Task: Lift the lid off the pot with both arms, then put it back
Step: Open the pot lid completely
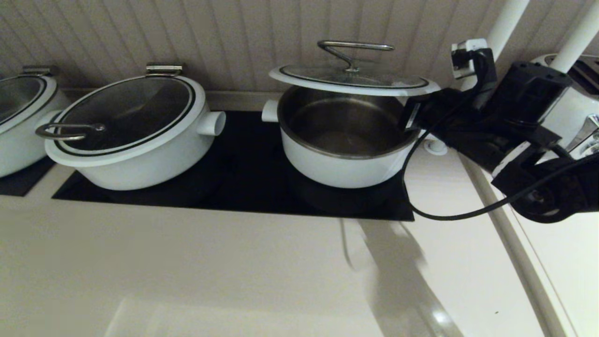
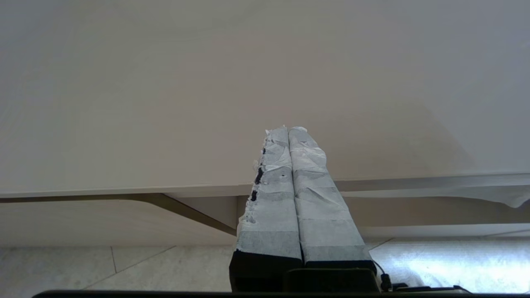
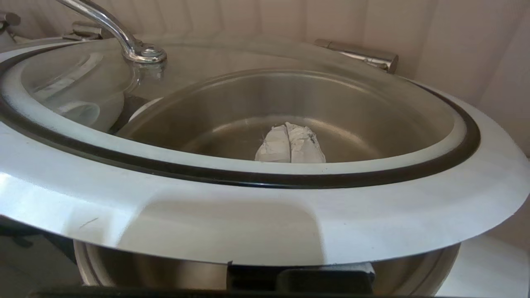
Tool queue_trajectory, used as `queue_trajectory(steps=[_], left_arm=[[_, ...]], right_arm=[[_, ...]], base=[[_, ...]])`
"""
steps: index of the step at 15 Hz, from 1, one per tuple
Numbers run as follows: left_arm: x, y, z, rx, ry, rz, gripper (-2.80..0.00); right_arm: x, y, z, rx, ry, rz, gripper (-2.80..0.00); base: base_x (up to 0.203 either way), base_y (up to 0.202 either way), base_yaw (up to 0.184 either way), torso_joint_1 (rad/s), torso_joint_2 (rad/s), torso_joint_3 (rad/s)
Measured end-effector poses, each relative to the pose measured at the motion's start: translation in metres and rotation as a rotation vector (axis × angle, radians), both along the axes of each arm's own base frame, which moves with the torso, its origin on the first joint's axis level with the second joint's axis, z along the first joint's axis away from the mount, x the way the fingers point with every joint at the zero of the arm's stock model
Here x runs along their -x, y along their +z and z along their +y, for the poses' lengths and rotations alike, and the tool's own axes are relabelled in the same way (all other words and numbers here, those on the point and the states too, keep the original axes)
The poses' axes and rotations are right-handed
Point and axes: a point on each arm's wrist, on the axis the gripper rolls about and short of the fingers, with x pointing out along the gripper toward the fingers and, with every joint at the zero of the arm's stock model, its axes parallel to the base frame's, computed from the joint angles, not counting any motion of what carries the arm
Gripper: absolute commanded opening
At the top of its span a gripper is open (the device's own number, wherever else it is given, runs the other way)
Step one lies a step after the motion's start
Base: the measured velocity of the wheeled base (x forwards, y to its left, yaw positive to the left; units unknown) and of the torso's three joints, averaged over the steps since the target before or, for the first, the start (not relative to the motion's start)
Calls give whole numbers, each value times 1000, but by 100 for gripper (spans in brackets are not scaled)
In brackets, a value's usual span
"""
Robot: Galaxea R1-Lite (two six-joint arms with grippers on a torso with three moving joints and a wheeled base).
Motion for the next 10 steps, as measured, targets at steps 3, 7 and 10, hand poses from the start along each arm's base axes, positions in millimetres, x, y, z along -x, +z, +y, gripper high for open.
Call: queue_trajectory(steps=[3, 7, 10], left_arm=[[0, 0, 0, 17, 4, 0, -280], [0, 0, 0, 40, 9, 2, -280], [0, 0, 0, 47, 10, 2, -280]], right_arm=[[1, 4, -1, -4, 1, -12, -280], [5, 12, -2, -13, 1, -34, -280], [6, 21, -3, -23, -1, -62, -280]], base=[[0, 0, 0, 0, 0, 0], [0, 0, 0, 0, 0, 0], [0, 0, 0, 0, 0, 0]])
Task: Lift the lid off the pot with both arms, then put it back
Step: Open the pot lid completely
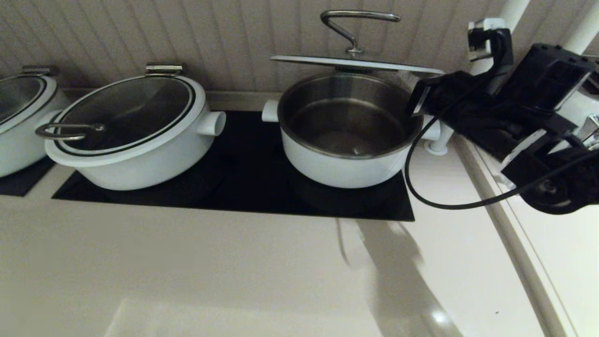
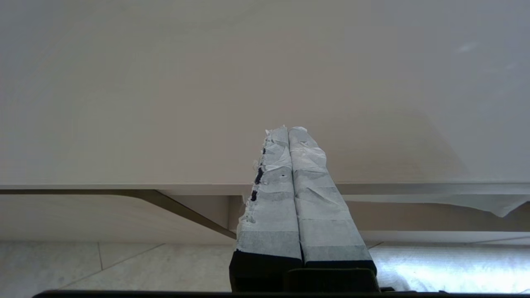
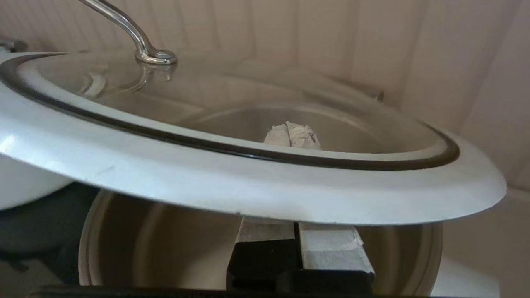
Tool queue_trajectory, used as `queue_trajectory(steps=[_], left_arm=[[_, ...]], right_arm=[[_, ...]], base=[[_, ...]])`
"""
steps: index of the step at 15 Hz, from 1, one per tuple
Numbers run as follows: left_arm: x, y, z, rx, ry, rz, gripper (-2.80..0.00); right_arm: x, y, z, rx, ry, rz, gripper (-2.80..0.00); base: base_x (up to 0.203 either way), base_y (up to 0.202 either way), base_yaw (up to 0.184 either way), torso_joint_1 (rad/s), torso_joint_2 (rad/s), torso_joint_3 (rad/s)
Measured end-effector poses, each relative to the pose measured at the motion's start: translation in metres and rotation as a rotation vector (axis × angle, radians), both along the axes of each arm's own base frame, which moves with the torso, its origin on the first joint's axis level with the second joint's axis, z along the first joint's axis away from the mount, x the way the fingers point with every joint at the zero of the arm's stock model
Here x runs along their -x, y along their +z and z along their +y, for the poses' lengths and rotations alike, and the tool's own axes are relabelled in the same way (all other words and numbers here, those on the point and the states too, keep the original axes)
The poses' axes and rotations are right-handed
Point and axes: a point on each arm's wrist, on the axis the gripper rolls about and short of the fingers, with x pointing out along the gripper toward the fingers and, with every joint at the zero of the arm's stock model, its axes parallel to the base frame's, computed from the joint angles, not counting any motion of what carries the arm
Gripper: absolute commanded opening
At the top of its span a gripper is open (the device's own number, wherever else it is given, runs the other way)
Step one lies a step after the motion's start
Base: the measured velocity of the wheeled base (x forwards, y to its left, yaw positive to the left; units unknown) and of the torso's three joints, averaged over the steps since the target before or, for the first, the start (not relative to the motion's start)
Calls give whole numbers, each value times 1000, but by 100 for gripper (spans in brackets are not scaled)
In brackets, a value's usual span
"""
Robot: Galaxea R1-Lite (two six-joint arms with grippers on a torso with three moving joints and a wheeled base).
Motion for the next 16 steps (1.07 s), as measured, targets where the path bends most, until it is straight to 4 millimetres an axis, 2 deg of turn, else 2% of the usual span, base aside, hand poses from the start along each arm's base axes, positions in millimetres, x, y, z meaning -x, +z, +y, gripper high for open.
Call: queue_trajectory(steps=[3, 8, 16], left_arm=[[0, 0, 0, 14, 7, 1, -280], [0, 0, 0, 28, 10, 1, -280], [0, 0, 0, 28, 11, 2, -280]], right_arm=[[-1, 9, 0, -9, 0, -28, -280], [-4, 13, 1, -15, 0, -44, -280], [-18, 28, -2, -33, -10, -103, -280]], base=[[0, 0, 0, 0, 0, 0], [0, 0, 0, 0, 0, 0], [0, 0, 0, 0, 0, 0]])
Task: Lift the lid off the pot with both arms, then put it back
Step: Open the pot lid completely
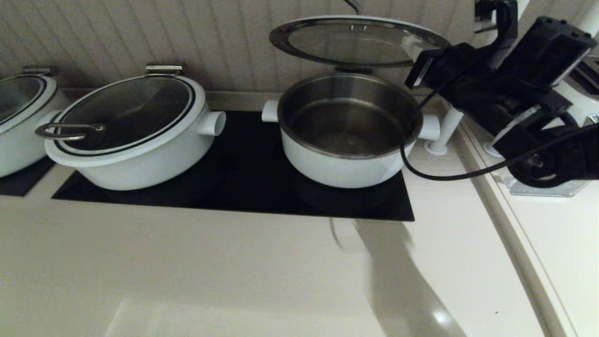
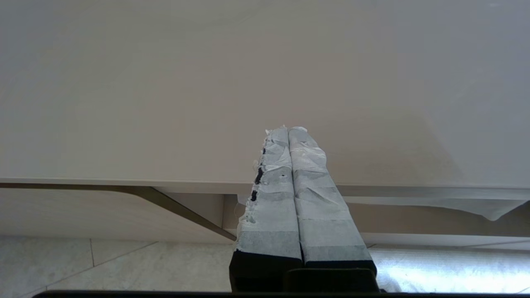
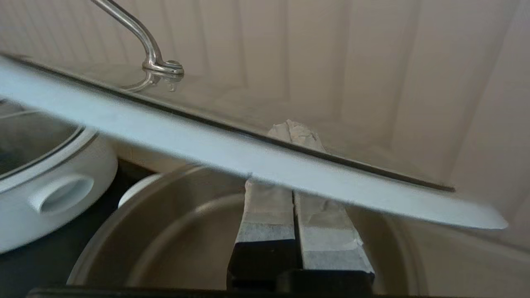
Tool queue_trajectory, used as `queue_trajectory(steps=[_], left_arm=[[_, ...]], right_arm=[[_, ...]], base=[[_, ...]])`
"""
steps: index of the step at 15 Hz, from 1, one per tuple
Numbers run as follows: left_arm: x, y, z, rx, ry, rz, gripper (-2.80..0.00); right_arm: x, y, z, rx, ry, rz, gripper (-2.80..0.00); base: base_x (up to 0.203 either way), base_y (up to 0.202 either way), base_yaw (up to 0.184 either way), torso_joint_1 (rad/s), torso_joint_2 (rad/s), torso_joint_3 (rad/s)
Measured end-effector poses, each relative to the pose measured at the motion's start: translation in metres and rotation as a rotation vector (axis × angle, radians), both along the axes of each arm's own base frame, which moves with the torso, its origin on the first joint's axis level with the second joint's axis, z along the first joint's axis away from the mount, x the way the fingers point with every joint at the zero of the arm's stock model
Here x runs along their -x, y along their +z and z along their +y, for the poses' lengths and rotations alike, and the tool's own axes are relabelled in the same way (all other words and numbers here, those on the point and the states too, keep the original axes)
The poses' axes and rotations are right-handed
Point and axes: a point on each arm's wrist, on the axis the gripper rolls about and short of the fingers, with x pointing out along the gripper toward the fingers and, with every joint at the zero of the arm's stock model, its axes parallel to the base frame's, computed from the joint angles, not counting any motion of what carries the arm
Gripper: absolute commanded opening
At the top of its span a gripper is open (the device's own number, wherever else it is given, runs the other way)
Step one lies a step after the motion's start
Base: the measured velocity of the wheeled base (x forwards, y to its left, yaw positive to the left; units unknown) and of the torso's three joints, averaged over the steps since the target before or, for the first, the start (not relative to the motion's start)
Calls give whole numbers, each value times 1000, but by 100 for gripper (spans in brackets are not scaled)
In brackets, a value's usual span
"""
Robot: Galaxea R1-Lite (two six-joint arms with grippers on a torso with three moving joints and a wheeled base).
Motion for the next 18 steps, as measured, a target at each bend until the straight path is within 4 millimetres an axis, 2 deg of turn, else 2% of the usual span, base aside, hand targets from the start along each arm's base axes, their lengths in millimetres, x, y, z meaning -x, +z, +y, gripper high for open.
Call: queue_trajectory(steps=[10, 18], left_arm=[[0, 0, 0, 0, 0, 0, -280], [0, 0, 0, 1, 0, 0, -280]], right_arm=[[-4, 29, -5, -15, 29, -119, -280], [-8, 39, -13, -15, 38, -179, -280]], base=[[0, 0, 0, 0, 0, 0], [0, 0, 0, 0, 0, 0]])
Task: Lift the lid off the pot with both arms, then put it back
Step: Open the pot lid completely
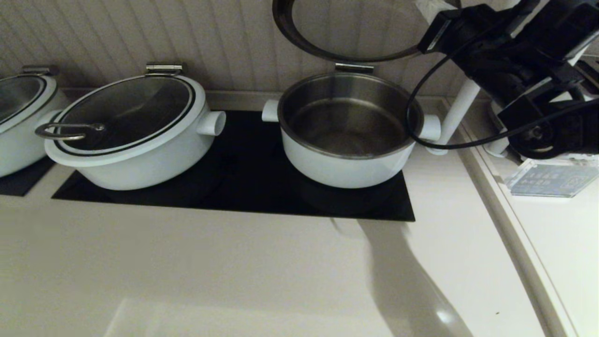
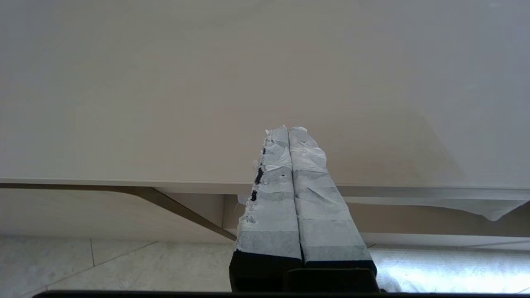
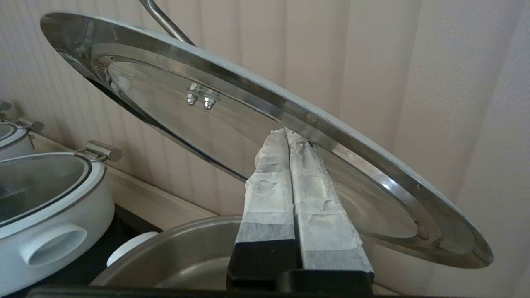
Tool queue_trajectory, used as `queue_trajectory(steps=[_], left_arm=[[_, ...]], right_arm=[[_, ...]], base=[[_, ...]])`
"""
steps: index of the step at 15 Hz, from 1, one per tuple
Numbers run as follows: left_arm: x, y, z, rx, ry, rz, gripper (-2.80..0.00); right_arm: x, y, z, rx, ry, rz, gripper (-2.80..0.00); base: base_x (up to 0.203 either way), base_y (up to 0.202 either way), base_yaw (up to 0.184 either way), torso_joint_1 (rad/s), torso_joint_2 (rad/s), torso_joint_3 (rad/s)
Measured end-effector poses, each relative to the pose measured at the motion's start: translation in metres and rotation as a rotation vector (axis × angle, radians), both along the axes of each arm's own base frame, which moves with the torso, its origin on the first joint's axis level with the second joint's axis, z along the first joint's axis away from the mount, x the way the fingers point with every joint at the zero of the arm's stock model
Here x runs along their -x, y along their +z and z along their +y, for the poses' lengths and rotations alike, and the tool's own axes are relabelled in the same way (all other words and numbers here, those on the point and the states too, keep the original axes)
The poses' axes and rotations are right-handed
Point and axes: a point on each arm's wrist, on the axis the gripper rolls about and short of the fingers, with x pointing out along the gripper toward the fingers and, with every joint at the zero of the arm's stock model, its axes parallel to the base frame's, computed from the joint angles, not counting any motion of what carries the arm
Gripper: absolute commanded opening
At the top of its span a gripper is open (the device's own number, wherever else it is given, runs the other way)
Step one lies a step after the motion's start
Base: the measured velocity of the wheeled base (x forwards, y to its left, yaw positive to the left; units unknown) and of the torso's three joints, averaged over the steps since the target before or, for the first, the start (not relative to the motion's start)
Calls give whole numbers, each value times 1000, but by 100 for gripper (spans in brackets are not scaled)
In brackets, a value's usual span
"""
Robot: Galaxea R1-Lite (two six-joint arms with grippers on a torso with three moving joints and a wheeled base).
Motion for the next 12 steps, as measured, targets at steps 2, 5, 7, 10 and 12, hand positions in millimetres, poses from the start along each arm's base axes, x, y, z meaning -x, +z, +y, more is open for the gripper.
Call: queue_trajectory(steps=[2, 5, 7, 10, 12], left_arm=[[0, 0, 0, 0, 0, 0, -280], [0, 0, 0, 0, 0, 0, -280], [0, 0, 0, -1, 0, 0, -280], [0, 0, 0, 0, -1, 0, -280], [0, 0, 0, 0, 0, 0, -280]], right_arm=[[-2, -1, 0, -1, 3, -8, -280], [-4, 1, 1, -9, 7, -43, -280], [-6, 2, 1, -7, 12, -53, -280], [-8, 3, 0, -5, 16, -69, -280], [-9, 7, -2, -3, 16, -83, -280]], base=[[0, 0, 0, 0, 0, 0], [0, 0, 0, 0, 0, 0], [0, 0, 0, 0, 0, 0], [0, 0, 0, 0, 0, 0], [0, 0, 0, 0, 0, 0]])
